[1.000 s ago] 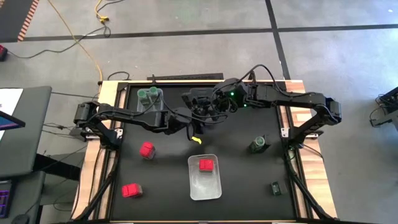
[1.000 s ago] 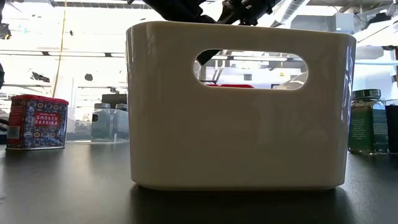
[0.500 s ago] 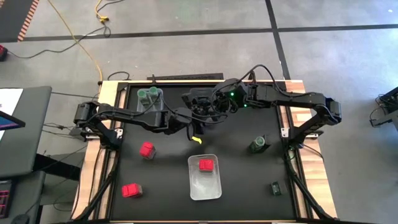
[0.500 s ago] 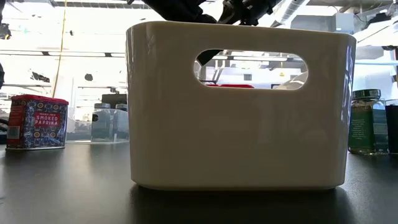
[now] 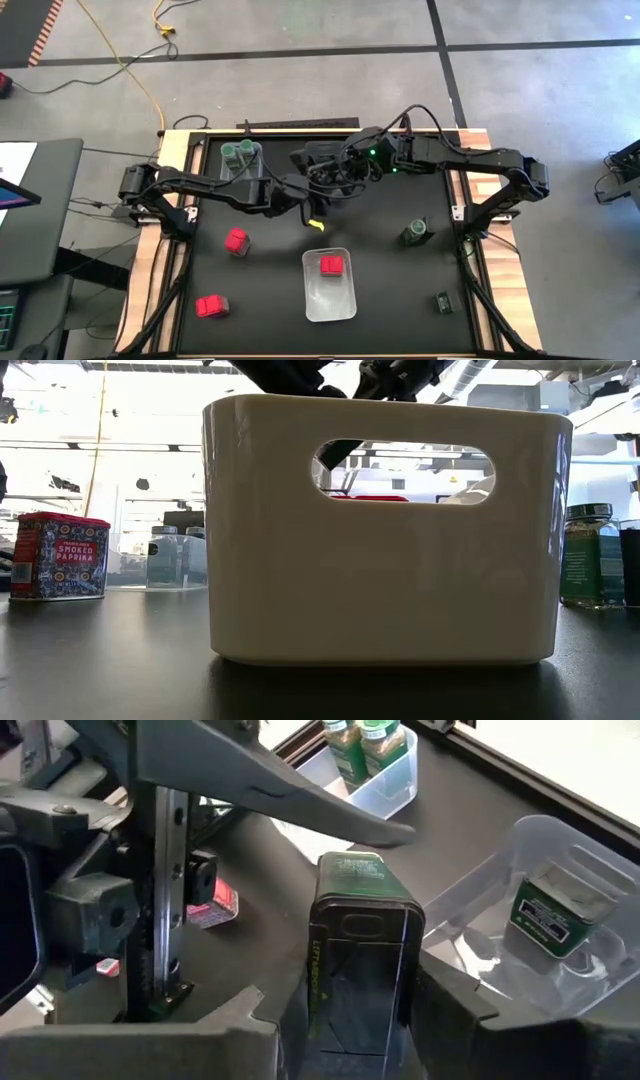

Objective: Sort spices by type
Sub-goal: Put the bottom left black seasoning can into the black bin

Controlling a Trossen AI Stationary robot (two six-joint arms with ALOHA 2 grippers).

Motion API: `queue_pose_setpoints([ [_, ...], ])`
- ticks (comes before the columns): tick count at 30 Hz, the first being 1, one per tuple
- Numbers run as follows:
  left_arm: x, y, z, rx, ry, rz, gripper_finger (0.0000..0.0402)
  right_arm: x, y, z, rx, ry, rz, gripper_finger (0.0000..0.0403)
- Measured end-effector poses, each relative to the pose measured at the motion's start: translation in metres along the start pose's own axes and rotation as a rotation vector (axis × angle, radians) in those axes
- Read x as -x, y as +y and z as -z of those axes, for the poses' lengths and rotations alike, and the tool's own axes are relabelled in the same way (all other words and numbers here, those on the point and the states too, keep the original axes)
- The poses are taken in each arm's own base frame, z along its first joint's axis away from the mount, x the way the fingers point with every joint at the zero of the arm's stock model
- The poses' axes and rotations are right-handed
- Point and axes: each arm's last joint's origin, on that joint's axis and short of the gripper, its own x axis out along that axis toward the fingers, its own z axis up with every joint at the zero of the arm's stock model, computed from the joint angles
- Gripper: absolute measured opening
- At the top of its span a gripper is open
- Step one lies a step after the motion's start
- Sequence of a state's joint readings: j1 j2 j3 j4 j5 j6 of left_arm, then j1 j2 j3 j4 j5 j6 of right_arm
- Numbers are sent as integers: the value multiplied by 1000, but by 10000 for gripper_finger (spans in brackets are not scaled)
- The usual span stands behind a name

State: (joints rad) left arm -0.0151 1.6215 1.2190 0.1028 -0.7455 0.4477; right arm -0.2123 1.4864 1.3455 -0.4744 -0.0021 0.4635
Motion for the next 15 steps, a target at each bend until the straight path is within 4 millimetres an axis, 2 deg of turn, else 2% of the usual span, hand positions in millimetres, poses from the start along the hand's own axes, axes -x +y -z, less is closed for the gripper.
queue_pose_setpoints([
  [5,0,2,0,4,26,-62,352,0,0,-1,-2,-5,1,161],
  [15,3,-2,1,28,36,-58,352,0,-2,0,-4,6,10,161],
])
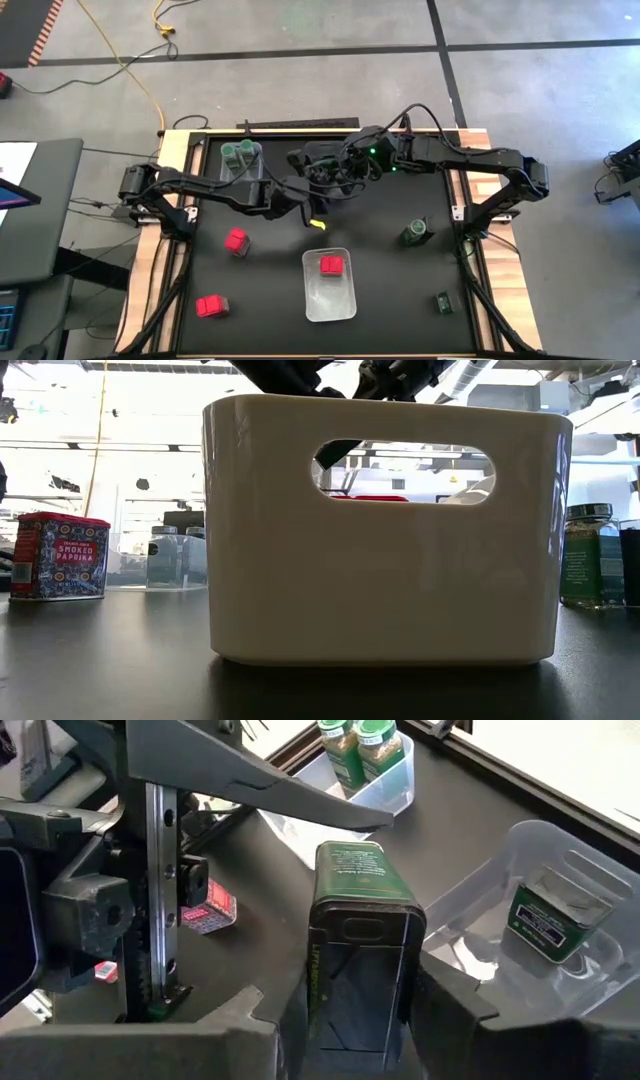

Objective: Sort spices by type
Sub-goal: Put the bottom left black seasoning can into the black bin

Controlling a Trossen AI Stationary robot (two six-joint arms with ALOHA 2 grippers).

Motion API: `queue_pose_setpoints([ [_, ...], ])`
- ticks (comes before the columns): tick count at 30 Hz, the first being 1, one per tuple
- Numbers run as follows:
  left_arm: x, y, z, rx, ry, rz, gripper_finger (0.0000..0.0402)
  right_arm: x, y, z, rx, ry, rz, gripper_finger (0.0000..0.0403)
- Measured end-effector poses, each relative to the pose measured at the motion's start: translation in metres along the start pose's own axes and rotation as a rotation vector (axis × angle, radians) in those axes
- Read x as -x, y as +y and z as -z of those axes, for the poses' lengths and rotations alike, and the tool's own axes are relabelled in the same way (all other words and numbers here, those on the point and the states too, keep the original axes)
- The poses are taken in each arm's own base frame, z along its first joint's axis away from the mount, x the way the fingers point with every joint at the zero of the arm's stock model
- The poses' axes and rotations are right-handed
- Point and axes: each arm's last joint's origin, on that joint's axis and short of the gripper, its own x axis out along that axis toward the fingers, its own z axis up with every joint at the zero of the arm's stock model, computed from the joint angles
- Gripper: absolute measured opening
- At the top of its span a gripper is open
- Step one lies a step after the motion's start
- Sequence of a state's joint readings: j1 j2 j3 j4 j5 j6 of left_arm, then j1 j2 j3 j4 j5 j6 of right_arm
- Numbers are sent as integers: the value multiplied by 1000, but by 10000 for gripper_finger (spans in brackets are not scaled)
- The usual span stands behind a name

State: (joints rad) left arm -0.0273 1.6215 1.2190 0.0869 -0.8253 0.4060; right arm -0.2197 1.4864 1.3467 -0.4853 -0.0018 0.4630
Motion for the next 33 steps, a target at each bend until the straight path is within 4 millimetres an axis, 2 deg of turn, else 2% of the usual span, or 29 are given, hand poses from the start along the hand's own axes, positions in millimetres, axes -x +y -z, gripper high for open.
queue_pose_setpoints([
  [10,6,-4,-2,5,-2,5,352,0,-15,-2,-30,30,47,162],
  [15,6,-7,5,-73,44,28,352,1,-22,-4,-37,26,67,162],
  [19,13,-15,10,-49,87,72,352,1,-24,-4,-20,35,76,162],
  [22,16,-21,11,-23,78,176,352,1,-24,-3,-6,51,83,162],
  [24,12,-22,14,43,77,329,352,1,-24,-3,7,51,82,162],
  [28,4,-23,35,169,66,593,352,1,-27,-4,3,50,90,162],
  [30,5,-23,47,227,66,624,352,1,-30,-5,-2,49,97,162],
  [33,16,-14,56,311,-30,606,352,-1,-33,-6,-7,50,109,162],
])
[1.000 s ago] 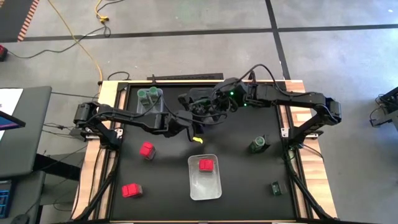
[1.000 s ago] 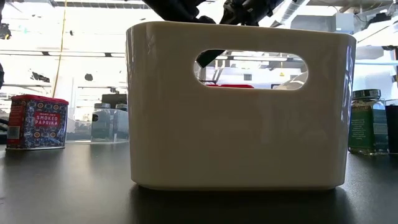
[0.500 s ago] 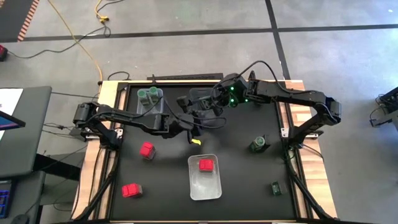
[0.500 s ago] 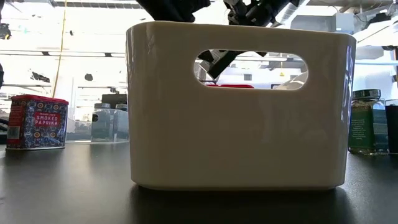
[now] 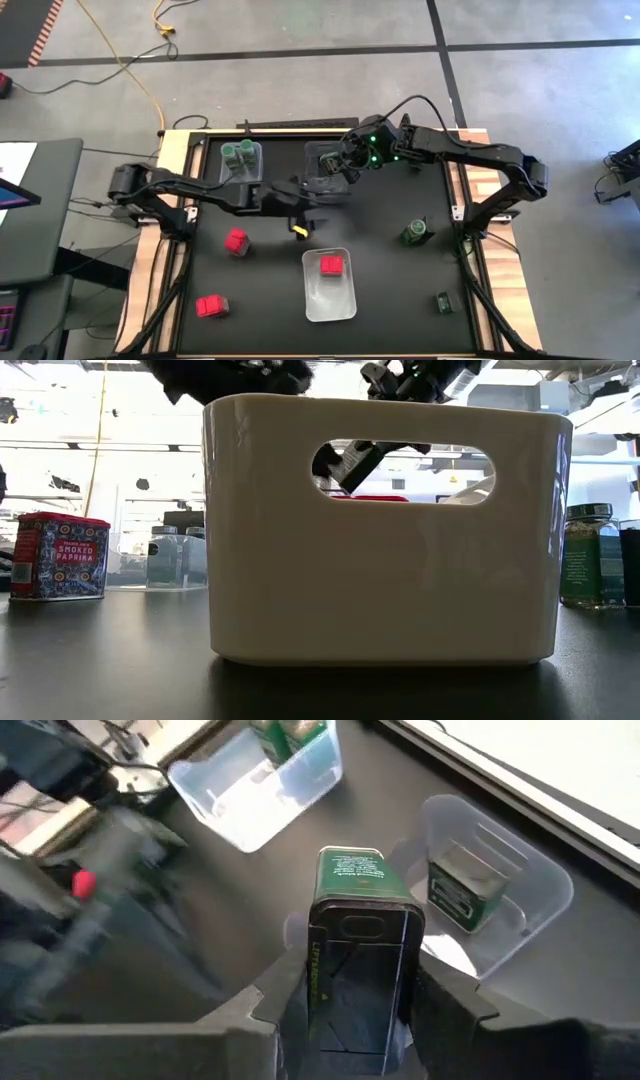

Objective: Sort spices by type
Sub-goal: Put the bottom left black seasoning can into the black bin

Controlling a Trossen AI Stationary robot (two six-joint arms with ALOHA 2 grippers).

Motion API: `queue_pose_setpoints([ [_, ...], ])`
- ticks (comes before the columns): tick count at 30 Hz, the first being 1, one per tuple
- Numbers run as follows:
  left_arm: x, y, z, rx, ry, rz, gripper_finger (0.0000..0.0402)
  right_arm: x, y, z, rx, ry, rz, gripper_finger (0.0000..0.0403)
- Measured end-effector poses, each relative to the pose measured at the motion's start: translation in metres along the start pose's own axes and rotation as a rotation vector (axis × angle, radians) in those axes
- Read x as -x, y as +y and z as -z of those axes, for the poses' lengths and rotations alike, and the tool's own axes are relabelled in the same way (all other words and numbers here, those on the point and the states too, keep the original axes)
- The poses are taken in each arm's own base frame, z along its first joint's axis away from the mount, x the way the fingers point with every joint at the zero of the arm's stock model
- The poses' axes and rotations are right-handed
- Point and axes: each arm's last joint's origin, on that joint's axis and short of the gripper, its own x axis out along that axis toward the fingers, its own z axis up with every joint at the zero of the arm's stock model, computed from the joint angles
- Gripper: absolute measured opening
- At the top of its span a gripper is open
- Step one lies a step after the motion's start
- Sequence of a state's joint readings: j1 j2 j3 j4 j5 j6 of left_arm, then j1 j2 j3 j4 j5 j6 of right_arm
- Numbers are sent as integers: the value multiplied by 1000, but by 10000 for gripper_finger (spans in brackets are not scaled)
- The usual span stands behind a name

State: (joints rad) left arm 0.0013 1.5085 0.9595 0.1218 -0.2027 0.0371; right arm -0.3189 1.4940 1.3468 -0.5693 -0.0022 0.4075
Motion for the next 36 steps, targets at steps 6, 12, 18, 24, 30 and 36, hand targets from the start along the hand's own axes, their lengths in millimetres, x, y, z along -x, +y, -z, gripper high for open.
queue_pose_setpoints([
  [6,51,8,15,70,-204,16,352,0,-1,-4,43,-35,-13,162],
  [12,92,16,24,123,-289,17,352,-6,-5,-22,54,-17,-34,162],
  [18,107,18,24,121,-317,18,352,-32,3,-47,240,158,-11,162],
  [24,109,18,29,95,-262,19,352,-51,6,-58,428,367,2,162],
  [30,108,18,36,100,-193,21,352,-77,4,-53,491,447,6,162],
  [36,108,18,37,100,-182,20,352,-102,5,-42,597,498,83,162],
])
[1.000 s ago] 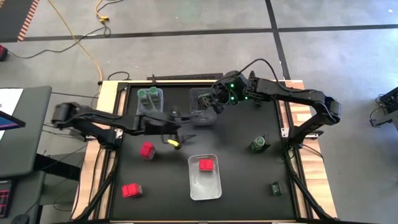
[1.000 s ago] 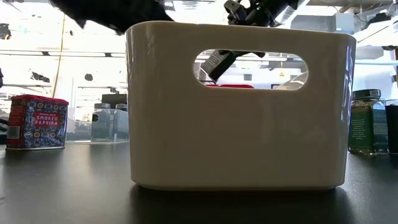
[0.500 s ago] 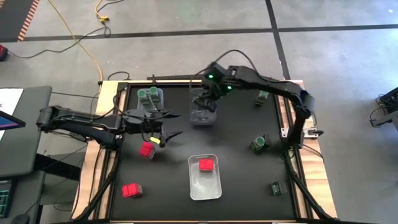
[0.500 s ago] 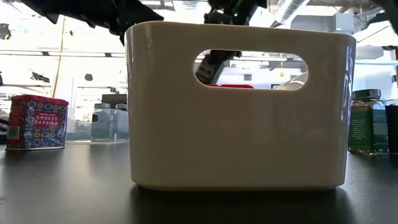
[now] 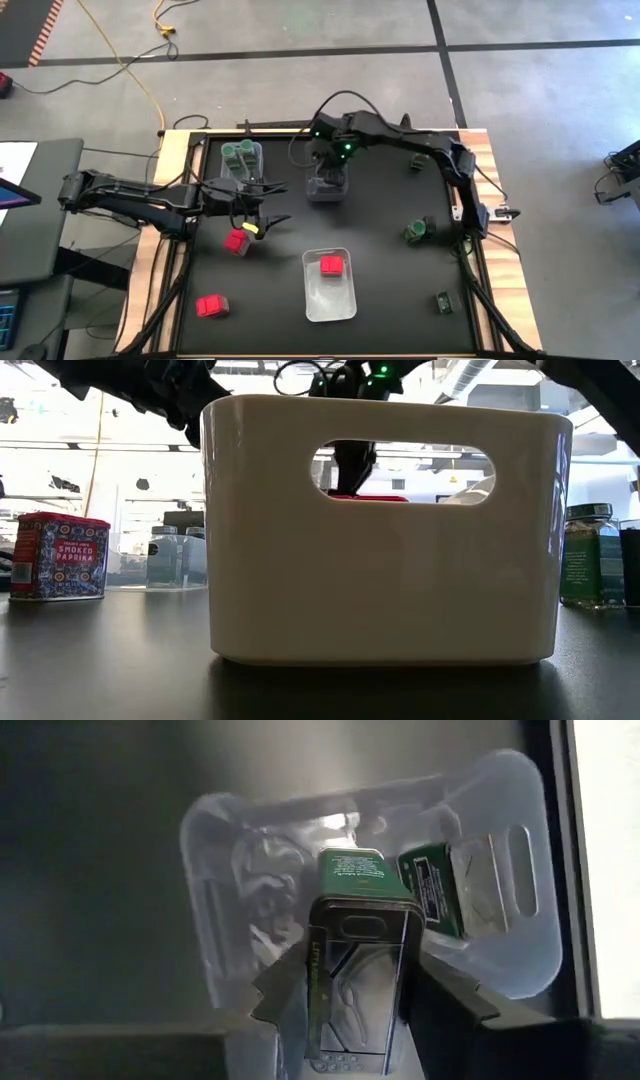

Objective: Sort spices by type
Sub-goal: Put the bottom left black seasoning can into the black bin

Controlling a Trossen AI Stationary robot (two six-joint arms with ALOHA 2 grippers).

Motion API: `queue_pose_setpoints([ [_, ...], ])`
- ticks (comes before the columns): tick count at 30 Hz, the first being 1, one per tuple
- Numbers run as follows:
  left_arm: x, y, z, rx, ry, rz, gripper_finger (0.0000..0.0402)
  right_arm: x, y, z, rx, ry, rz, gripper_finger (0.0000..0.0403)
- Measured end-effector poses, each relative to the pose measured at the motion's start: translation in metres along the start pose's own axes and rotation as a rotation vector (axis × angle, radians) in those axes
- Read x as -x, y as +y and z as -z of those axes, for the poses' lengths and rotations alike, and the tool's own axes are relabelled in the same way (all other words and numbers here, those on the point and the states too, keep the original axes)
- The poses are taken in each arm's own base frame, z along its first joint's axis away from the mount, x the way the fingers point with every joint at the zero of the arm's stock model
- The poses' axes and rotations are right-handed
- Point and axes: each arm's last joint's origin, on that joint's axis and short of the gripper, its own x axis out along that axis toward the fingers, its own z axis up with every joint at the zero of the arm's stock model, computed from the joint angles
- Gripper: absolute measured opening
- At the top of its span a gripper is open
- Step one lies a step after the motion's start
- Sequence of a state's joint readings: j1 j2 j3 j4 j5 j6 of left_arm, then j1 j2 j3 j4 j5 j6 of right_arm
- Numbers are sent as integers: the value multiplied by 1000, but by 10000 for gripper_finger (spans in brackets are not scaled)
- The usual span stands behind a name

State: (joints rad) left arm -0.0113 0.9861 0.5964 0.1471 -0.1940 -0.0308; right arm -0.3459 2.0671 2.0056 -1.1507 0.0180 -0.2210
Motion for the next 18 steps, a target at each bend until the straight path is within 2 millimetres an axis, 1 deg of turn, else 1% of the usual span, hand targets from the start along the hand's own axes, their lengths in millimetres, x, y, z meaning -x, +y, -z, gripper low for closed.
queue_pose_setpoints([
  [6,0,0,0,1,-1,0,352,-21,3,-2,84,45,-3,162],
  [9,0,0,0,1,-1,0,352,-24,5,-3,137,47,-6,162],
  [12,0,0,0,-5,-1,0,352,-28,4,-7,185,12,6,162],
  [16,0,0,0,-9,0,0,352,-45,3,-5,241,65,-10,162],
  [18,0,0,0,-15,1,0,352,-57,2,-4,253,100,-13,162],
])
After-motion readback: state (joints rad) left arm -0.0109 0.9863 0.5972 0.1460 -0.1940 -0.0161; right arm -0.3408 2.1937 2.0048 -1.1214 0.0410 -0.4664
